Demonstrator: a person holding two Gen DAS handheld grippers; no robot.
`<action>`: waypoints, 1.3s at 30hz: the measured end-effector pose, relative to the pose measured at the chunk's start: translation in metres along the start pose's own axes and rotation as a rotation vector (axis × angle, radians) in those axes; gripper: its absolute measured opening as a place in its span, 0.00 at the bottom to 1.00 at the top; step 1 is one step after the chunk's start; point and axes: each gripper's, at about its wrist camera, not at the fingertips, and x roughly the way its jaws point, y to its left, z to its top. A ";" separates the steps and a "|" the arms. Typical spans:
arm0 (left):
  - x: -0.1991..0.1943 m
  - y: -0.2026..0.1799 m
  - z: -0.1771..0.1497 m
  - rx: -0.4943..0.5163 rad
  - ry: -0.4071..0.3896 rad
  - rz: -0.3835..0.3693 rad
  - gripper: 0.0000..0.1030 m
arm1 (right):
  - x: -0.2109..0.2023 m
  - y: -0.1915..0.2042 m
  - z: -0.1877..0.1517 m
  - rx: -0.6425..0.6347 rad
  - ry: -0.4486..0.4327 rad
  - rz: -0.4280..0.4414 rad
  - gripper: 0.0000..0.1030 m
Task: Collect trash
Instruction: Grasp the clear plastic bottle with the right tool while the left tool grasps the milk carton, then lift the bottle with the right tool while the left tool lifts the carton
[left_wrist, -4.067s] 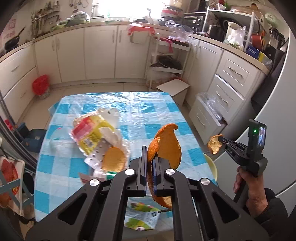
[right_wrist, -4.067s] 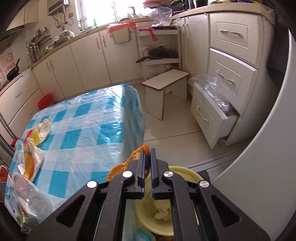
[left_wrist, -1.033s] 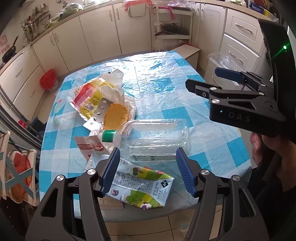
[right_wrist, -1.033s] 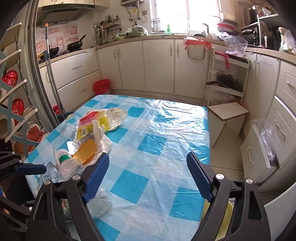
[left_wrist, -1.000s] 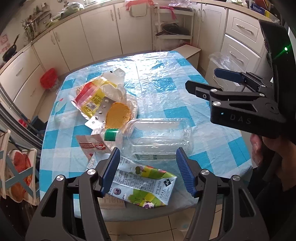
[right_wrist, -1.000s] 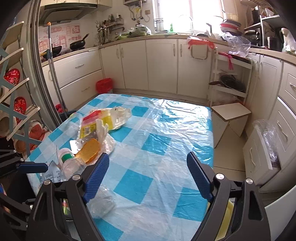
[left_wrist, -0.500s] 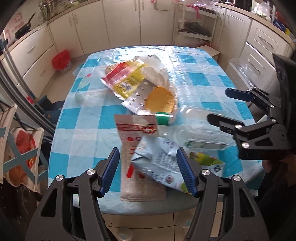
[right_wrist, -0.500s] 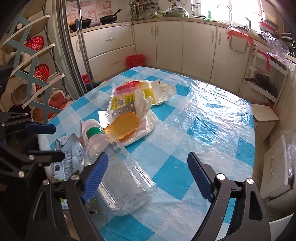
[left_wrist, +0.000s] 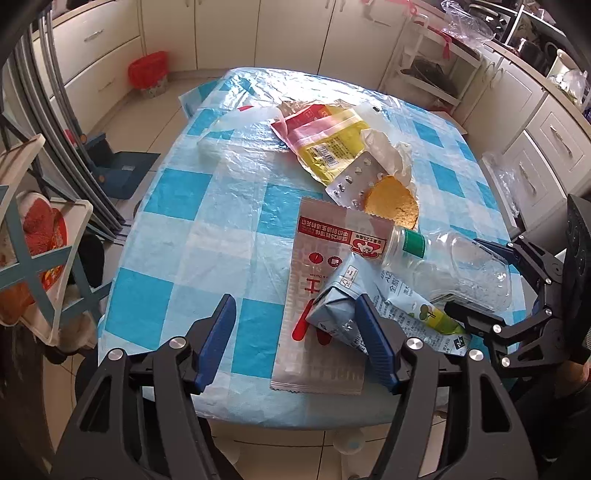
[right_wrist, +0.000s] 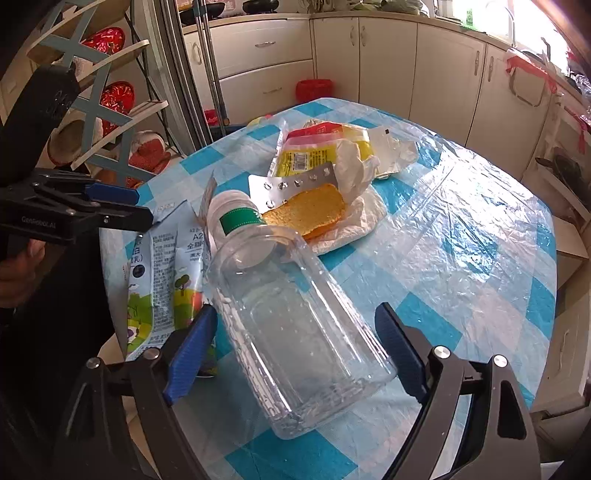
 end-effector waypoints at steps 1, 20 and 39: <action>0.001 -0.002 0.000 0.007 0.003 -0.007 0.62 | 0.000 -0.003 0.000 0.019 0.000 0.011 0.78; 0.027 -0.004 0.020 -0.053 -0.014 0.027 0.63 | -0.009 -0.017 -0.002 0.103 -0.025 0.011 0.54; -0.022 -0.059 -0.010 1.084 -0.157 0.140 0.65 | -0.003 -0.020 0.000 0.136 -0.042 -0.015 0.59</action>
